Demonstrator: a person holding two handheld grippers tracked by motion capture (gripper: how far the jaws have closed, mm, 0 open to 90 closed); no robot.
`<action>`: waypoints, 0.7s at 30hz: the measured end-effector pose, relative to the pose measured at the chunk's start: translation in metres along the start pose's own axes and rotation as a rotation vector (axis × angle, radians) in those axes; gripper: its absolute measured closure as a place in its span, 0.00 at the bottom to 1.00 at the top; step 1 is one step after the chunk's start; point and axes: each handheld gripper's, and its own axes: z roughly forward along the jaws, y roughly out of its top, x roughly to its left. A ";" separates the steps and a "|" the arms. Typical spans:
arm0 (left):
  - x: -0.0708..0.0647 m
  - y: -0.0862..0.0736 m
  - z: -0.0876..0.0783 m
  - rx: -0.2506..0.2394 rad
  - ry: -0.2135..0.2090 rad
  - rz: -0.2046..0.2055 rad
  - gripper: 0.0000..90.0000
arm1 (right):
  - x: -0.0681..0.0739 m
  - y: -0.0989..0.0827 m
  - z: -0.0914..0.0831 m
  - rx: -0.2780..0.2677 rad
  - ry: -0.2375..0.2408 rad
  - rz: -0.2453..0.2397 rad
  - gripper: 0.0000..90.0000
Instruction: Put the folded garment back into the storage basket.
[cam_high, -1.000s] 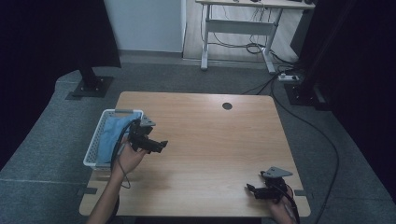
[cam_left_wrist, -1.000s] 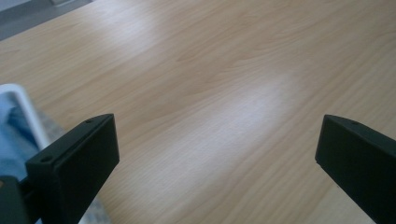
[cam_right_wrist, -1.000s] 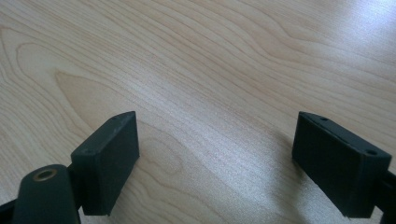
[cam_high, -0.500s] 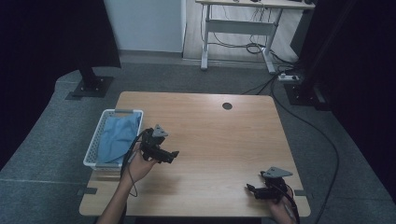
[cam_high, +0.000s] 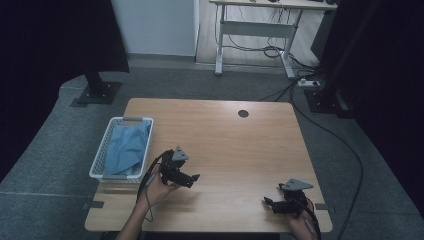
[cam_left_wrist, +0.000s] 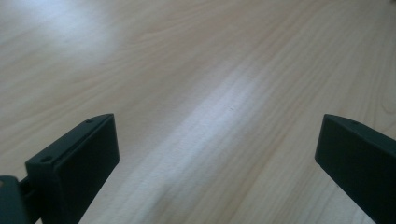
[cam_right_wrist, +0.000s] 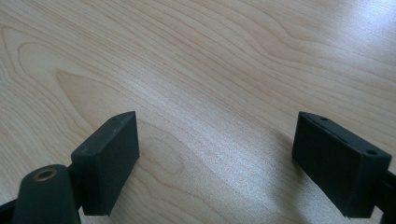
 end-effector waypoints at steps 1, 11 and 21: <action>-0.001 -0.003 0.002 0.001 -0.005 0.002 0.00 | 0.000 0.000 0.000 0.000 0.000 0.000 0.16; -0.009 -0.026 0.020 0.027 -0.038 0.010 0.00 | 0.000 0.000 0.000 0.000 0.002 -0.001 0.16; -0.015 -0.043 0.032 0.054 -0.009 0.040 0.00 | 0.000 0.000 -0.001 0.000 0.006 -0.003 0.16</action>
